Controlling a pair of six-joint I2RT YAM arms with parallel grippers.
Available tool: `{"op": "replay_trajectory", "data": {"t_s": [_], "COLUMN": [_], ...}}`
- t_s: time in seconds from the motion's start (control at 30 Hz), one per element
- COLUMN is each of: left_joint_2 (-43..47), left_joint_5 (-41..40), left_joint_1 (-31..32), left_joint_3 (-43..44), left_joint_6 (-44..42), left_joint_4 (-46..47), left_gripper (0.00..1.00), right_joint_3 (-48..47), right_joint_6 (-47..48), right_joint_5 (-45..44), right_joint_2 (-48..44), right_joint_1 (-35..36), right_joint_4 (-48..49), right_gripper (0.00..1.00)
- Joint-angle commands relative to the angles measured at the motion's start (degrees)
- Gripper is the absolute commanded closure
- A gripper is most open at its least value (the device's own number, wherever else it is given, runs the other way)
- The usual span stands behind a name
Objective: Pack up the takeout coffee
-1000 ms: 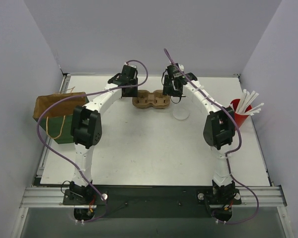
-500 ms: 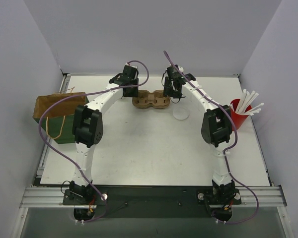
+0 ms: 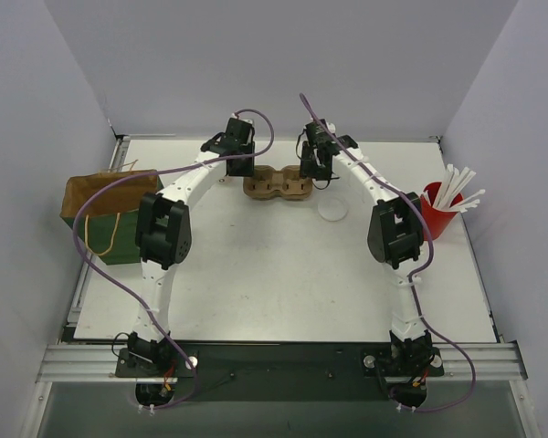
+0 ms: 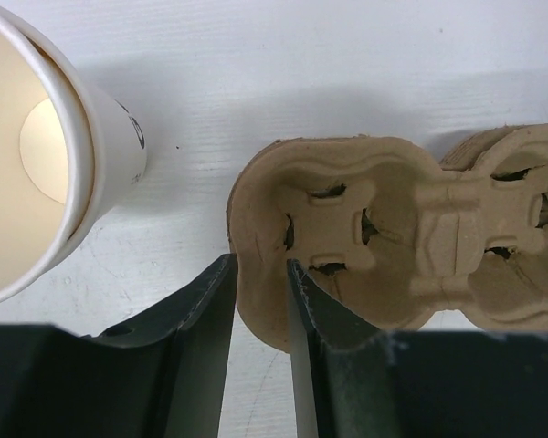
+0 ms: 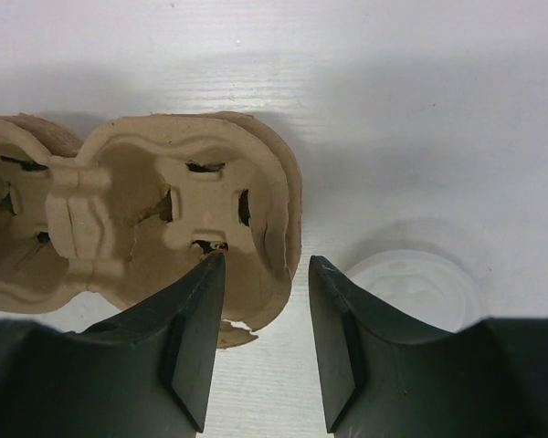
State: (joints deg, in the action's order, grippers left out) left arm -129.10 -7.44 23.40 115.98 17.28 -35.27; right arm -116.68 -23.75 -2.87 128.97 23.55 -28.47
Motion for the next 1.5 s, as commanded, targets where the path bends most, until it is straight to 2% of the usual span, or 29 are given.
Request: {"op": "replay_trajectory", "data": {"t_s": [0.0, 0.53, 0.93, 1.23, 1.47], "left_joint_2": [-1.0, -2.5, -3.0, -2.7, -1.7], "left_joint_5": [0.8, 1.6, 2.3, 2.6, 2.6], "left_joint_1": [-0.6, -1.2, -1.3, -1.3, -1.3], "left_joint_3": [2.6, 2.8, 3.6, 3.7, 4.3], "left_joint_6": [-0.8, -0.8, -0.4, -0.6, -1.0], "left_joint_4": [-0.2, -0.3, -0.7, -0.7, -0.9], "left_gripper": [0.62, 0.67, 0.72, 0.81, 0.93], "right_joint_3": [-1.1, -1.5, -1.5, -2.1, -2.5], "right_joint_6": [0.1, -0.5, -0.5, -0.8, -0.9], "right_joint_5": [-0.1, 0.4, 0.5, 0.7, 0.6], "right_joint_2": [1.3, 2.7, 2.3, 2.3, 1.6], "right_joint_1": [-0.3, -0.3, -0.3, -0.3, -0.2], "right_joint_4": [-0.9, -1.0, -1.0, -1.2, -1.3], "right_gripper": [0.63, 0.72, 0.84, 0.92, 0.96]}}
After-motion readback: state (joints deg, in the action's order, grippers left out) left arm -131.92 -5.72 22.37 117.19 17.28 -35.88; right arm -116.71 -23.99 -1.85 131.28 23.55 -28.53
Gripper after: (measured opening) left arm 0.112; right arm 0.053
